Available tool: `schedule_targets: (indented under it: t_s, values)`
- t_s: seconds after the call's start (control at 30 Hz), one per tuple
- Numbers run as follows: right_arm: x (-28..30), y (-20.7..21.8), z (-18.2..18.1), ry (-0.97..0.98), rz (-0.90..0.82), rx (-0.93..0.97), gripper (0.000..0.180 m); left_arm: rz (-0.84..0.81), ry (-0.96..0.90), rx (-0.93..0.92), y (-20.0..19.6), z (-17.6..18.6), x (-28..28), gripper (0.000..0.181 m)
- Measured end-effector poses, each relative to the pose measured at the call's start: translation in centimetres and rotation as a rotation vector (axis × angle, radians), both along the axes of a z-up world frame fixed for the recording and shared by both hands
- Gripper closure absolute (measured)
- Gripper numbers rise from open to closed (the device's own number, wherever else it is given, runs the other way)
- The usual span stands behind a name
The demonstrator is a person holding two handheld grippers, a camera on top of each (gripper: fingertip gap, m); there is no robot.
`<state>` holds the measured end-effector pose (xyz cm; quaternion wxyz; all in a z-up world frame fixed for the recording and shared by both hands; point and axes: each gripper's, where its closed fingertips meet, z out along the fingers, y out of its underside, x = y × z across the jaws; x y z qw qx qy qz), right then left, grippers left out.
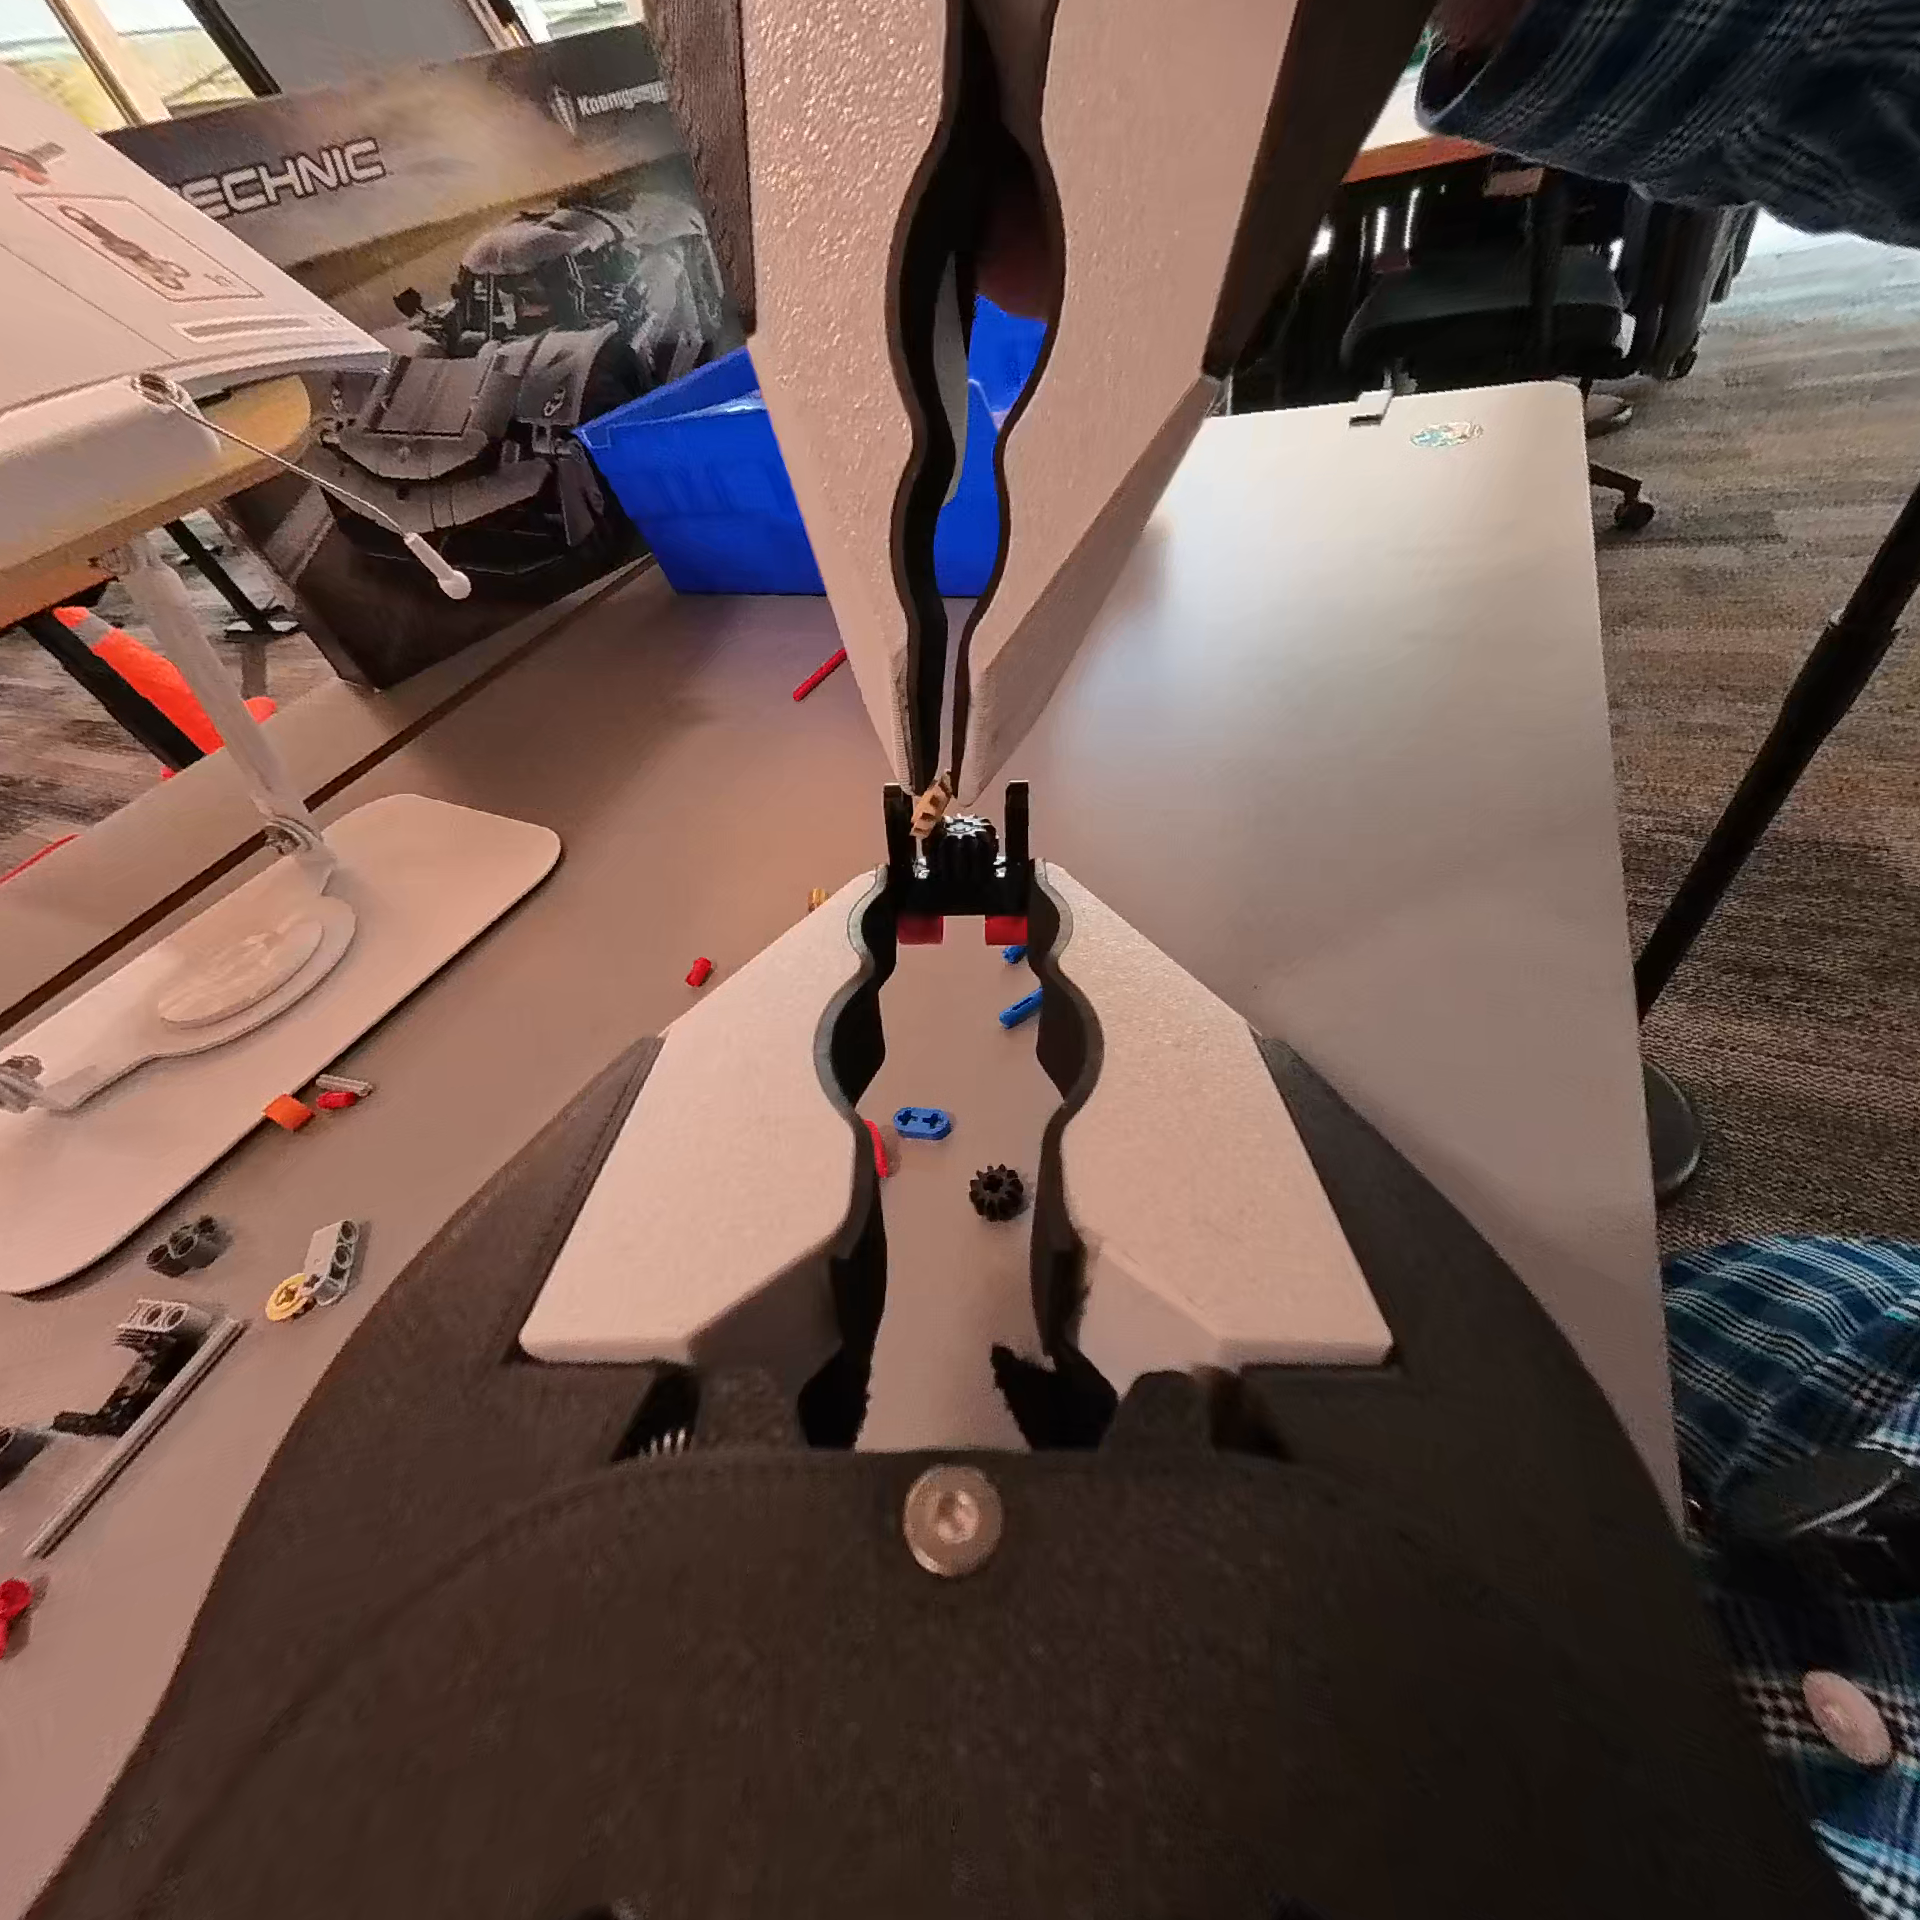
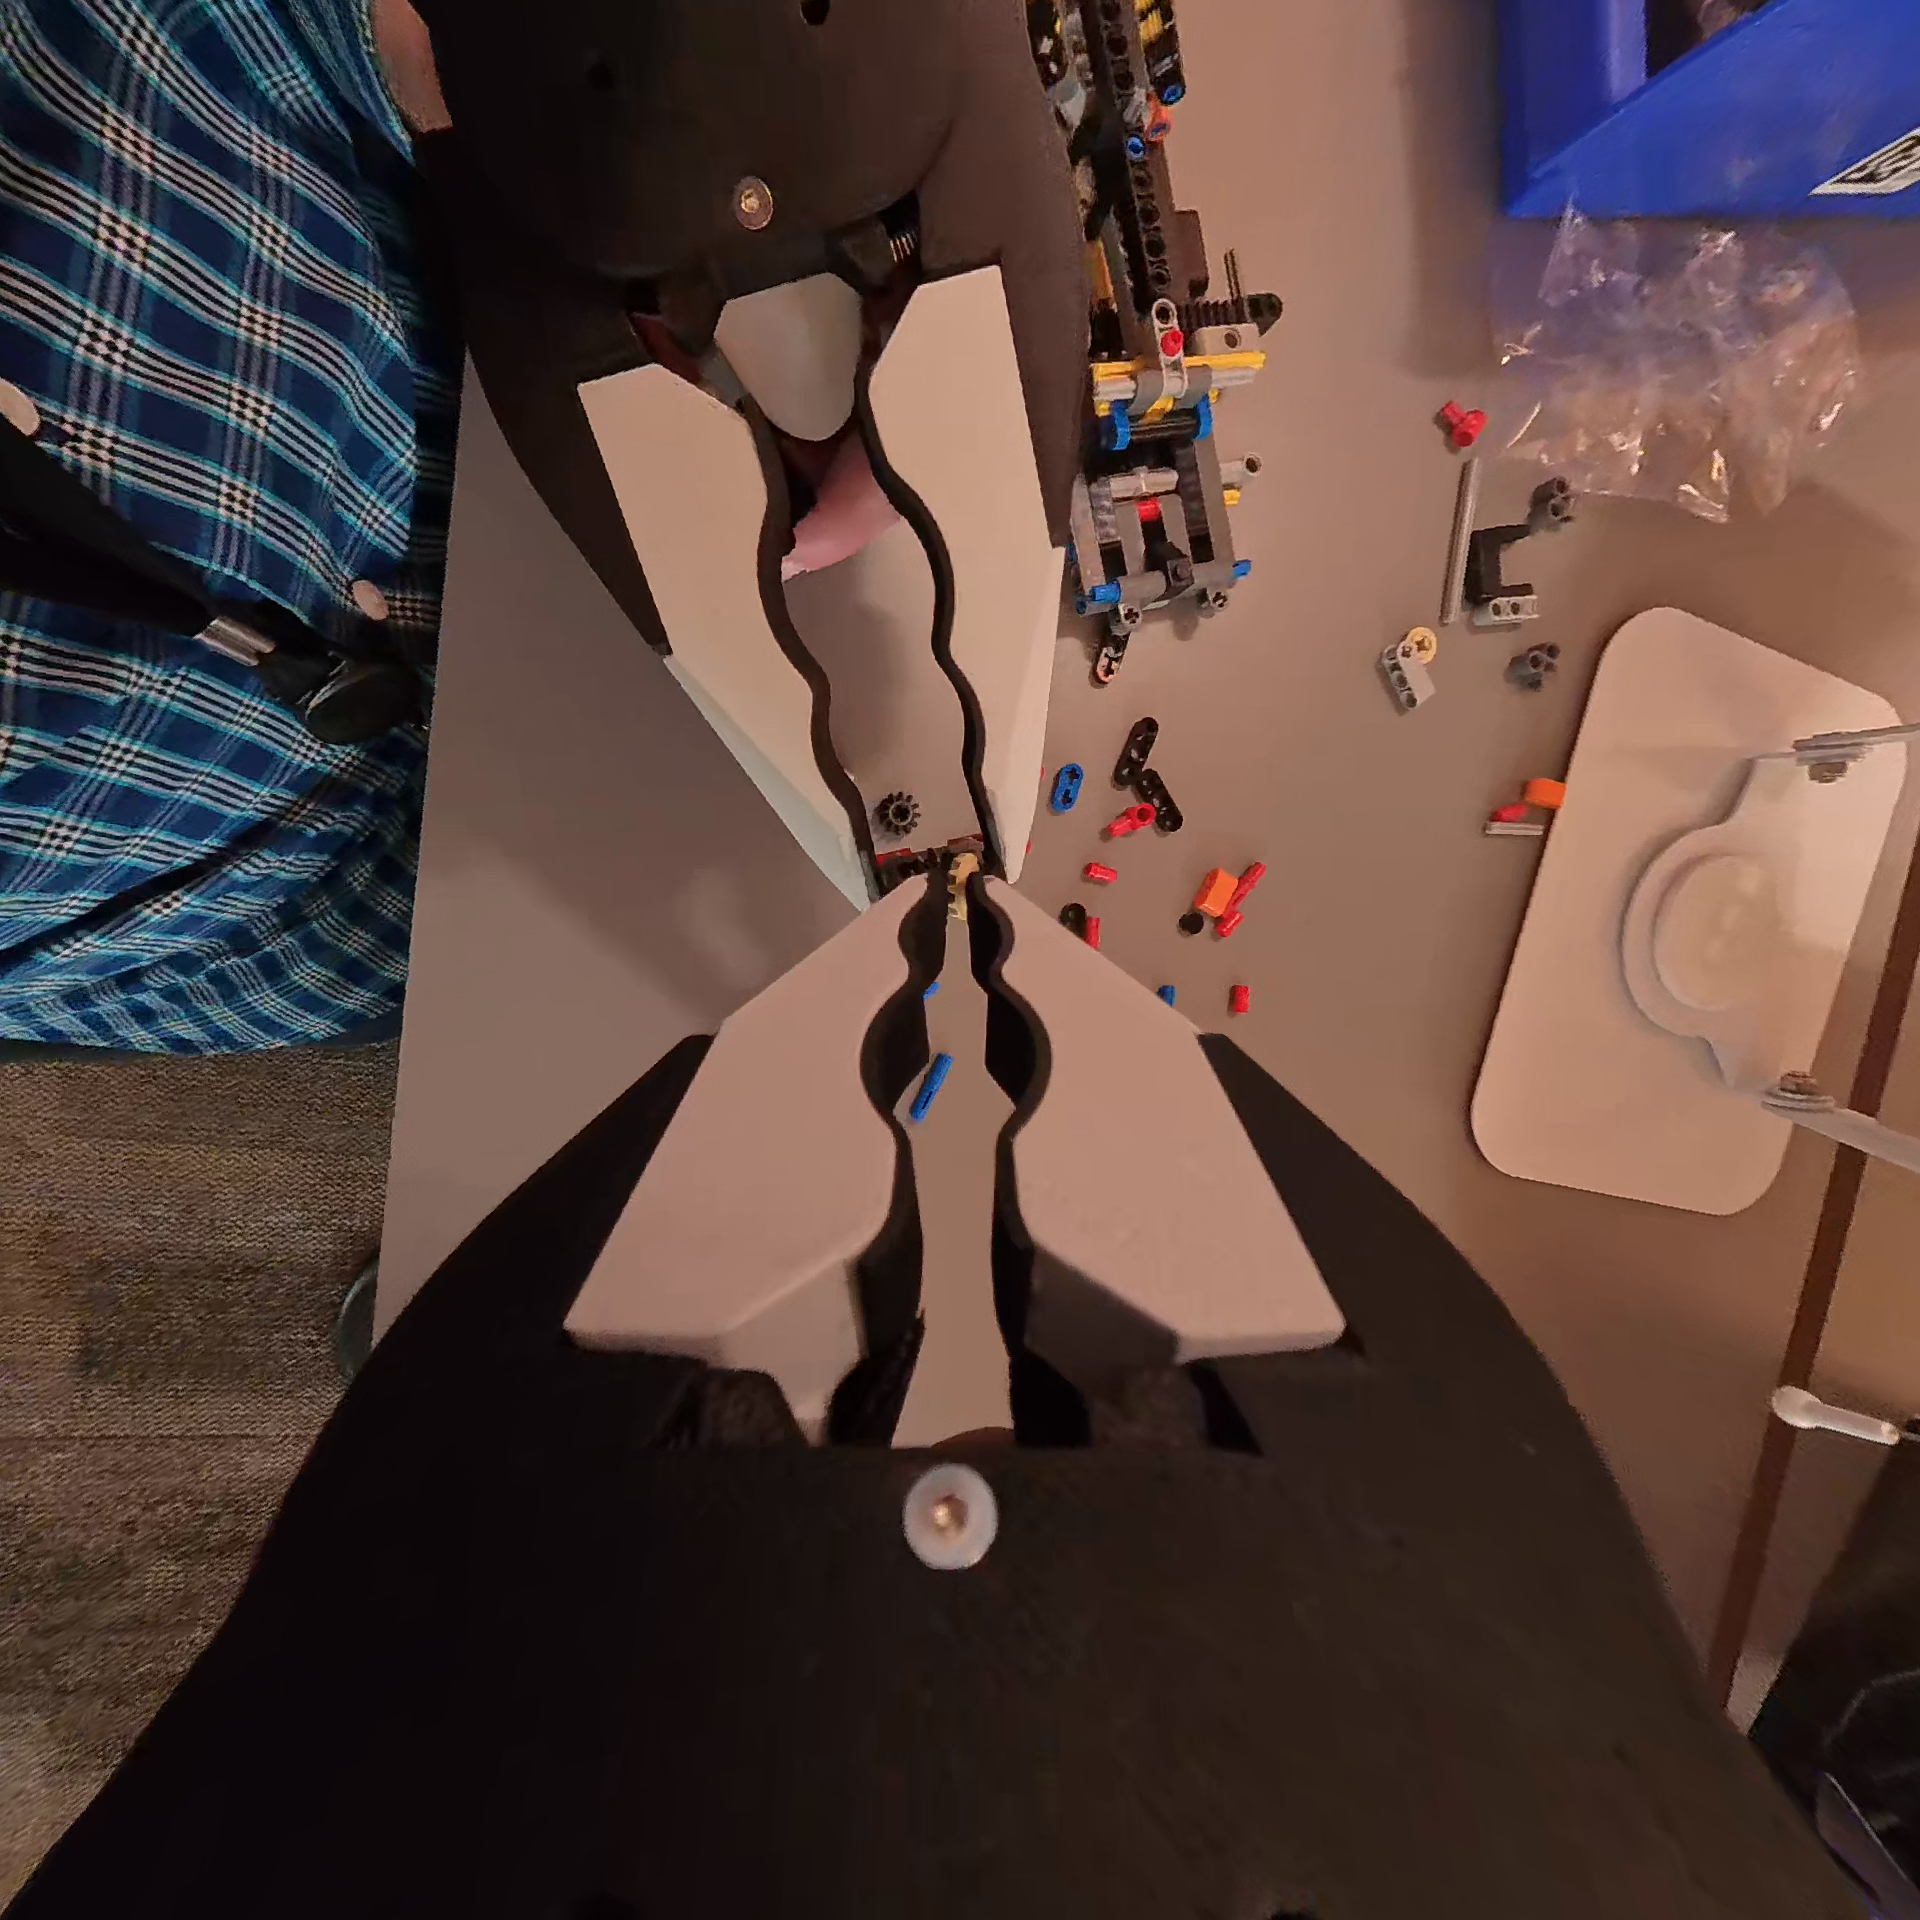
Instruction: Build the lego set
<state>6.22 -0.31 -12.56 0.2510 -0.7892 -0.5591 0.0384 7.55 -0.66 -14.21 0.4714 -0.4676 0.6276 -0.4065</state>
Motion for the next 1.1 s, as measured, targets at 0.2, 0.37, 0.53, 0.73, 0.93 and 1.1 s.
schedule_targets:
  t_s: [0.2,0.37,0.53,0.73,0.93,1.1]
  values:
    - [0.0,0.51,0.31,0.006,-0.025,0.065,0.179,0.001,-0.001,-0.032,0.28,0.16,-0.12,0.158]
    - [0.04,0.6,0.24,0.001,-0.053,0.116,0.177,-0.007,0.002,-0.052,0.22,0.08,-0.17,0.158]
    - [0.12,0.73,0.36,0.01,-0.075,0.135,0.176,-0.005,-0.004,-0.049,0.21,0.22,-0.18,0.158]
    - [0.18,0.71,0.22,0.038,-0.091,0.11,0.174,-0.013,-0.002,-0.047,0.04,0.15,-0.18,0.158]
    - [0.19,0.81,0.38,0.086,-0.111,0.071,0.173,-0.033,-0.013,-0.124,0.07,0.41,-0.24,0.158]
    - [0.32,0.81,0.4,0.082,-0.113,0.073,0.171,-0.045,-0.022,-0.166,0.09,0.59,-0.27,0.158]
